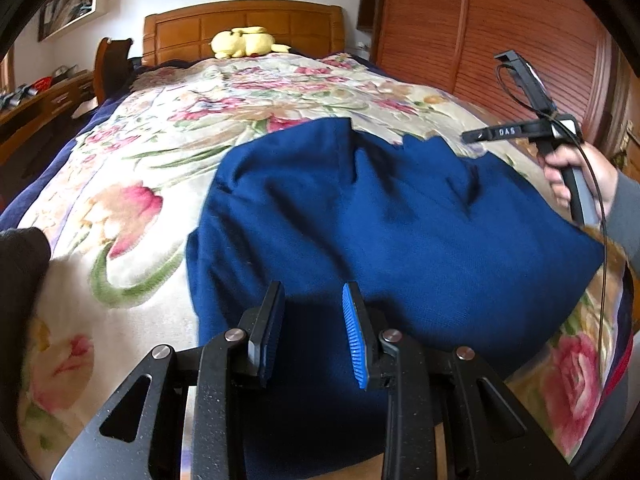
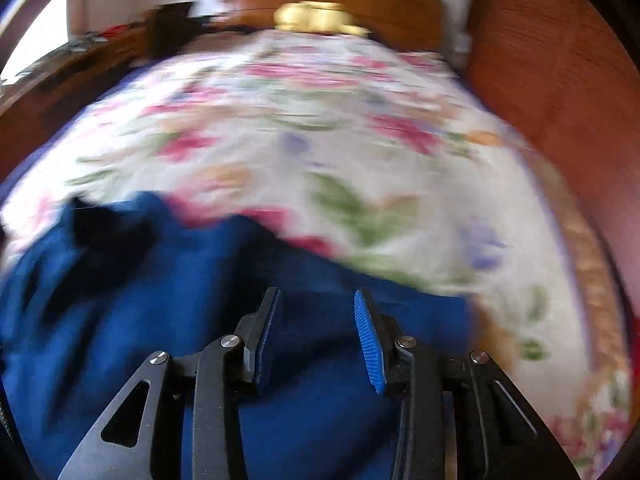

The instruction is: Fold large clothes

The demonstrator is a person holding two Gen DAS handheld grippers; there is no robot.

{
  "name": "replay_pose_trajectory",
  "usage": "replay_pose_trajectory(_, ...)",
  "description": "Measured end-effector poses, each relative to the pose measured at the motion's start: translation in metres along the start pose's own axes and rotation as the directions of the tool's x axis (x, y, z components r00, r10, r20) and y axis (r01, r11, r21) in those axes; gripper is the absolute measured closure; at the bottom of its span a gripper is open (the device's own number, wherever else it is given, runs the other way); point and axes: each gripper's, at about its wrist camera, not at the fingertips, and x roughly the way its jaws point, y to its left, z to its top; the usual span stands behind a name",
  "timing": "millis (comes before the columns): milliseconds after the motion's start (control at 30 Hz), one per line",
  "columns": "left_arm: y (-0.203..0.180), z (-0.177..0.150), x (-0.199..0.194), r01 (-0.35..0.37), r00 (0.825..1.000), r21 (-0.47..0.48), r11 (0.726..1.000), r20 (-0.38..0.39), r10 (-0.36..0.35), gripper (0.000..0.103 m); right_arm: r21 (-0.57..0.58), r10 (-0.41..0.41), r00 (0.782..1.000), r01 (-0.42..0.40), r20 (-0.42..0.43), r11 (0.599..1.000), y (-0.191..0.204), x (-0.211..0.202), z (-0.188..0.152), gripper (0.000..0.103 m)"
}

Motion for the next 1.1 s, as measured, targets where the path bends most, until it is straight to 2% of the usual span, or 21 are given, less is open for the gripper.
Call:
replay_pose_trajectory(133, 0.009, 0.001, -0.004, -0.012, 1.0, -0.027, 1.0, 0.016, 0.012, 0.072, -0.081, 0.165, 0.986, -0.164, -0.003, 0.983, 0.064, 0.003, 0.004, 0.066)
replay_pose_trajectory(167, 0.01, 0.002, -0.004, -0.014, 1.0, -0.031, 0.999, 0.018, 0.014, 0.072, -0.105, 0.191, 0.982, -0.191, -0.007, 0.976, 0.079, 0.008, 0.008, 0.07)
replay_pose_trajectory(233, 0.013, 0.003, -0.005, -0.019, 1.0, -0.038, 0.999, 0.023, 0.02, 0.072, -0.144, 0.226, 0.974, -0.227, -0.023, 0.963, 0.103, 0.018, 0.013, 0.071)
replay_pose_trajectory(333, 0.016, 0.003, -0.005, -0.023, 0.999, -0.047, 0.999, 0.028, 0.024, 0.072, -0.178, 0.25, 0.967, -0.255, -0.05, 0.951, 0.129, 0.041, 0.024, 0.072)
replay_pose_trajectory(500, 0.018, 0.001, -0.004, -0.019, 0.999, -0.048, 0.999, 0.025, 0.021, 0.072, -0.187, 0.212, 0.972, -0.227, -0.098, 0.956, 0.169, 0.095, 0.05, 0.093)
replay_pose_trajectory(600, 0.018, 0.001, -0.004, -0.017, 1.0, -0.046, 0.999, 0.024, 0.019, 0.072, -0.189, 0.19, 0.976, -0.208, -0.109, 0.96, 0.18, 0.114, 0.061, 0.093)
replay_pose_trajectory(700, 0.017, 0.001, -0.005, -0.015, 1.0, -0.038, 0.999, 0.024, 0.016, 0.072, -0.165, 0.188, 0.978, -0.201, -0.093, 0.966, 0.172, 0.101, 0.062, 0.093)
replay_pose_trajectory(767, 0.015, 0.001, -0.006, -0.016, 1.0, -0.031, 0.999, 0.027, 0.017, 0.072, -0.148, 0.2, 0.978, -0.208, -0.065, 0.967, 0.163, 0.078, 0.06, 0.091)
replay_pose_trajectory(833, 0.014, 0.001, -0.007, -0.017, 0.999, -0.027, 1.0, 0.031, 0.018, 0.072, -0.146, 0.186, 0.982, -0.189, -0.037, 0.971, 0.148, 0.059, 0.05, 0.079)
replay_pose_trajectory(900, 0.013, 0.001, -0.009, -0.017, 0.999, -0.023, 1.0, 0.037, 0.018, 0.072, -0.145, 0.135, 0.991, -0.133, 0.007, 0.98, 0.129, 0.034, 0.031, 0.063)
replay_pose_trajectory(967, 0.011, 0.002, -0.011, -0.015, 0.999, -0.017, 1.0, 0.044, 0.016, 0.072, -0.114, 0.107, 0.994, -0.102, 0.038, 0.988, 0.108, 0.011, 0.009, 0.055)
replay_pose_trajectory(1100, 0.004, 0.002, -0.015, -0.01, 0.998, 0.003, 1.0, 0.061, 0.01, 0.072, -0.06, 0.057, 0.998, -0.056, 0.017, 0.997, 0.066, -0.023, -0.048, 0.055)
